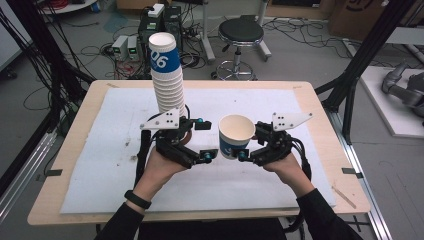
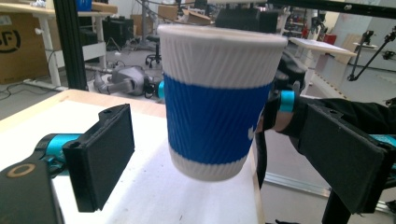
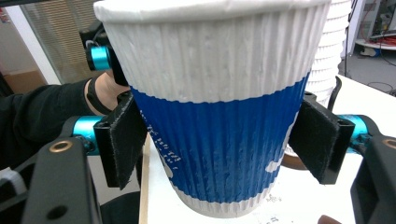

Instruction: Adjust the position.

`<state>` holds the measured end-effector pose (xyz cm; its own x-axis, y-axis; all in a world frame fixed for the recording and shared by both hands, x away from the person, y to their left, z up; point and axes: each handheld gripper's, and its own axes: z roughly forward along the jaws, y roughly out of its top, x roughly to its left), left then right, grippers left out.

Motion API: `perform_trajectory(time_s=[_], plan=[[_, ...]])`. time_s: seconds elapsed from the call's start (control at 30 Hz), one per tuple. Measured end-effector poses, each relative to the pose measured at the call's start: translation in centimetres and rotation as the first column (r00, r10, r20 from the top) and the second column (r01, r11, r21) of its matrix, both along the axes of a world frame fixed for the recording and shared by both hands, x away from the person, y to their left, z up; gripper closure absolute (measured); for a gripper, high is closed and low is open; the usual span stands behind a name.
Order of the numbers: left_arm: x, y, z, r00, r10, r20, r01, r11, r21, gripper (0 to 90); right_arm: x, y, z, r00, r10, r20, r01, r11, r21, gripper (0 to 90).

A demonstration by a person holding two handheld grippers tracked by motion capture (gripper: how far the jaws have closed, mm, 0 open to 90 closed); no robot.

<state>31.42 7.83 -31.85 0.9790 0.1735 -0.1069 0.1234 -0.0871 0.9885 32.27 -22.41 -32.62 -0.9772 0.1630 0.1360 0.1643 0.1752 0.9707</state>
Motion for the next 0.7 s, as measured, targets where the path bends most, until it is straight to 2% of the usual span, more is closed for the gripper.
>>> perform_trajectory(time_s=[0.47, 0.7], plan=[[0.0, -1.5, -1.3, 1.0, 0.001, 0.007, -0.002, 0.9981, 0.061, 10.6, -0.1, -0.3, 0.4, 1.0, -0.006, 0.0, 0.006, 1.0, 0.016, 24.8], [0.0, -2.7, -2.5, 0.9998, -0.003, -0.017, 0.004, 0.9965, 0.084, 10.5, -0.2, 0.0, 0.3, 1.0, -0.001, -0.005, 0.001, 1.0, 0.017, 24.8]])
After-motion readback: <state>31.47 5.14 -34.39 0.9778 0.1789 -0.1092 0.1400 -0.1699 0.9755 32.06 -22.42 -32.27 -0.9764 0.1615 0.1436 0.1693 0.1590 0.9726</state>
